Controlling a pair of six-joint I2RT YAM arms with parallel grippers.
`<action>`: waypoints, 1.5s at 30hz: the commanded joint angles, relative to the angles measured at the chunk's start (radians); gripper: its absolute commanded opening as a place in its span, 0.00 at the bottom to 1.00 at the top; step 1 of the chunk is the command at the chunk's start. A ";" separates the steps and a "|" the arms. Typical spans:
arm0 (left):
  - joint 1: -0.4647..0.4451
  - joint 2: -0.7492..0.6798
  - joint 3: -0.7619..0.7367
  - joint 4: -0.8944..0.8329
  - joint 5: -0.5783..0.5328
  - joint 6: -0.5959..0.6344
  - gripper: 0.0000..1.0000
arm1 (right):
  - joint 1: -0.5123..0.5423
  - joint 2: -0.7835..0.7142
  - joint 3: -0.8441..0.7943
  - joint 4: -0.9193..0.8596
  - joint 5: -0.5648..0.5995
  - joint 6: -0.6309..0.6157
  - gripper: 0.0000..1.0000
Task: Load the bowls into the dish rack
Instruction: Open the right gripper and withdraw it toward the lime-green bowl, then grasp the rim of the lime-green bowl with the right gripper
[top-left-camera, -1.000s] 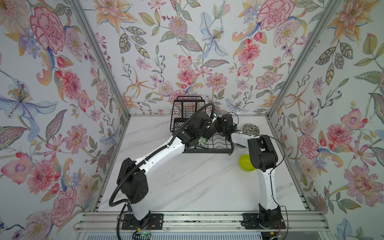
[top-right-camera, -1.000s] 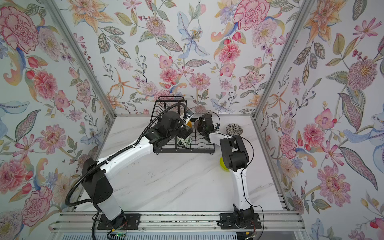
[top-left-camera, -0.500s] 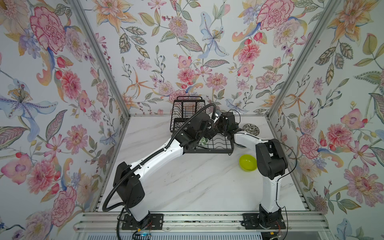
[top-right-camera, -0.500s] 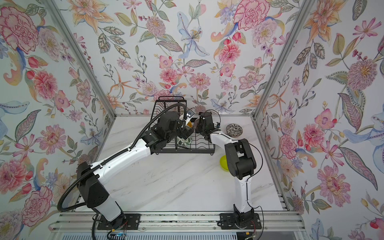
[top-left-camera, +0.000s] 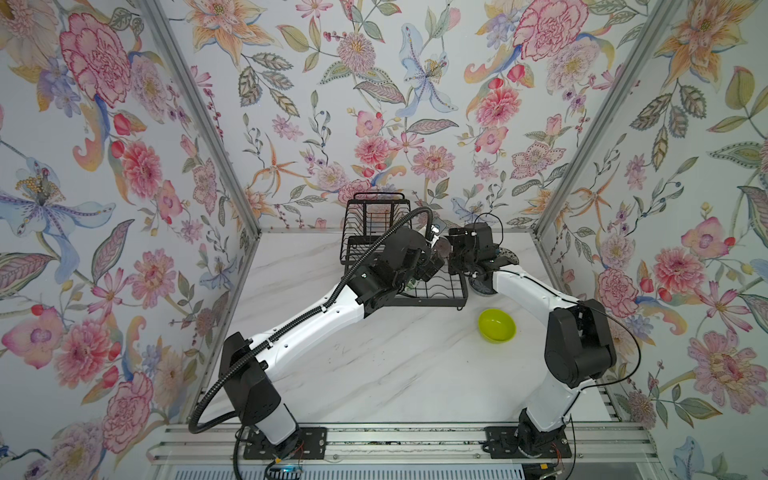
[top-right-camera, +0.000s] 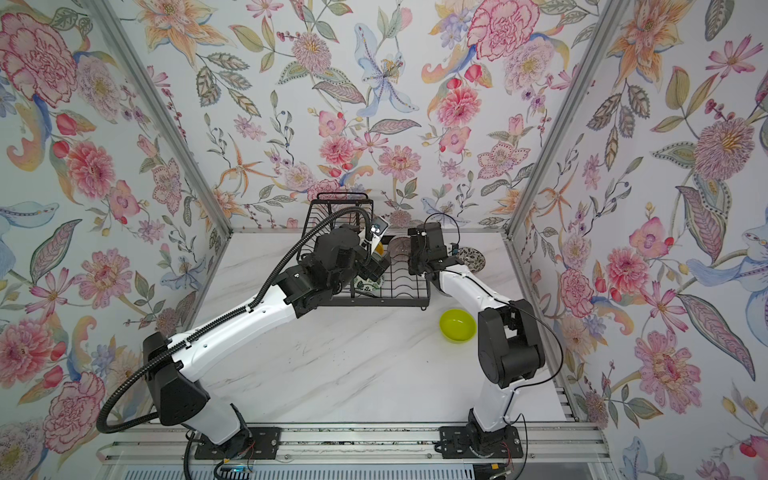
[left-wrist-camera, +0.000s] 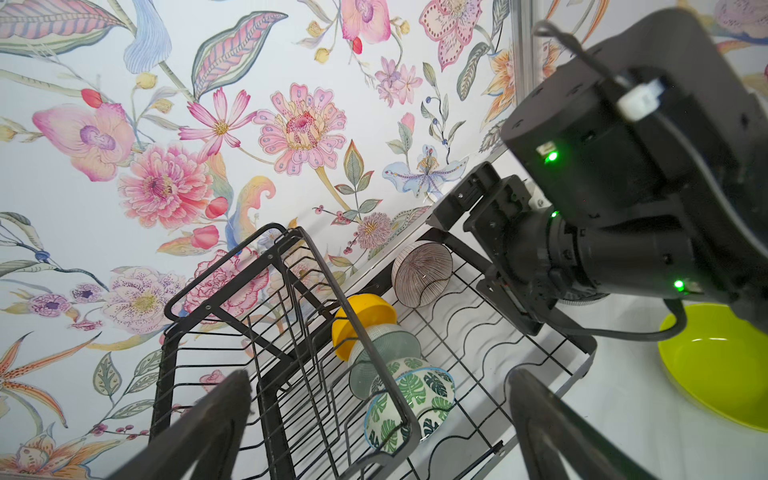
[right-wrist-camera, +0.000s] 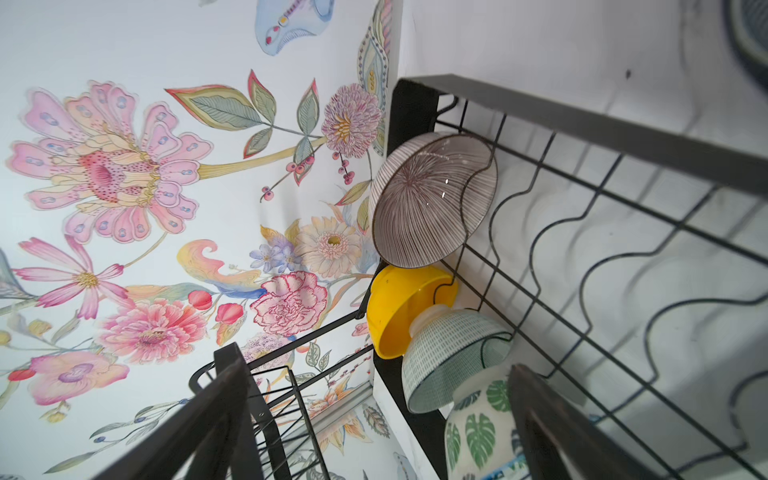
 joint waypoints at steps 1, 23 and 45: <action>-0.036 -0.028 0.007 0.002 -0.047 -0.060 0.99 | -0.041 -0.083 -0.003 -0.212 -0.045 -0.217 0.99; -0.245 0.090 0.059 -0.070 -0.063 -0.412 0.99 | -0.350 -0.640 -0.502 -0.679 -0.072 -0.741 0.99; -0.251 0.147 -0.035 0.043 0.048 -0.506 0.99 | -0.395 -0.512 -0.721 -0.461 -0.177 -0.768 0.55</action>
